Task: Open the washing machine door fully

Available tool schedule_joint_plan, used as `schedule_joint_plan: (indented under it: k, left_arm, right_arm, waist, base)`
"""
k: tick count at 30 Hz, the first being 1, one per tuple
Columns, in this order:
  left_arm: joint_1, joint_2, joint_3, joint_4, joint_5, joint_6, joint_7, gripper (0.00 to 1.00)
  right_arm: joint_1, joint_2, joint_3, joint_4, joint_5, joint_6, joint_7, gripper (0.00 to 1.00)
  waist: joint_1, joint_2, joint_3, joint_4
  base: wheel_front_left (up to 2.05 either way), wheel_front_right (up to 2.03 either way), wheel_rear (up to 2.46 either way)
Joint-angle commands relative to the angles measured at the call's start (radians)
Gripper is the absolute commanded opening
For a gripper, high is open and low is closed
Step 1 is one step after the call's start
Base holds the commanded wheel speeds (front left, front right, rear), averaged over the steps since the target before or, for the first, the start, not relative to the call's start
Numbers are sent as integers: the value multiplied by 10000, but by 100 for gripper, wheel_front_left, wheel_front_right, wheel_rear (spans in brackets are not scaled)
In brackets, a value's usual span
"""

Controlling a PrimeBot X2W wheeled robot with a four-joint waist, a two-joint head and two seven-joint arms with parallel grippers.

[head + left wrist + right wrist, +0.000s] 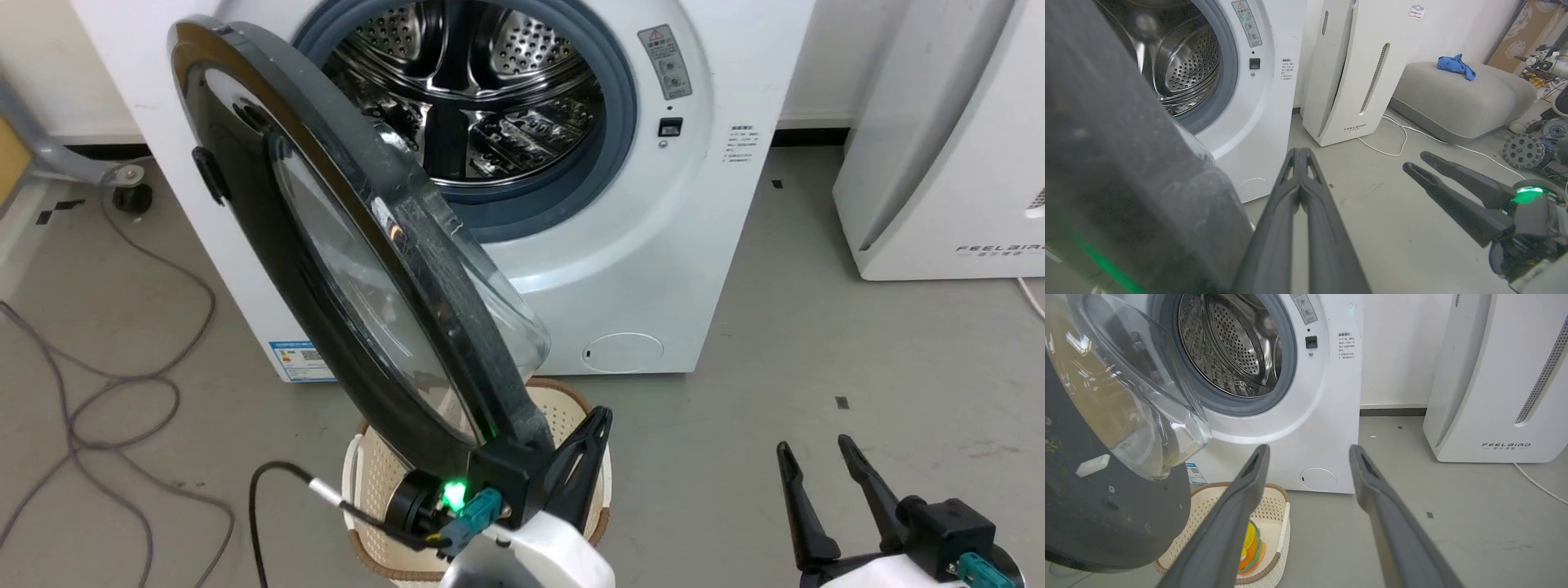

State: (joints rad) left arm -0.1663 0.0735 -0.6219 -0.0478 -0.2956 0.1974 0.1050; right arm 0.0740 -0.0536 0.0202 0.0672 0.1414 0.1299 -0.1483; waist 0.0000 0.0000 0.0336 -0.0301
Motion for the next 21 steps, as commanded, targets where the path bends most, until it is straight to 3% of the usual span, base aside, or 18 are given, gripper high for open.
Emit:
schedule_joint_plan:
  k: [1, 21]
  left_arm:
    - [227, 279, 283, 9, -18, 230, 59, 0]
    - [1827, 1142, 871, -2679, 169, 1361, 149, 0]
  right_arm:
    - [16, 34, 47, 57, 49, 8, -76, 100]
    - [12, 34, 124, 555, 308, 8, -225, 100]
  waist:
    - [0, 0, 19, 61]
    - [0, 0, -91, 1640]
  base:
    - [0, 0, 0]
    - [0, 0, 0]
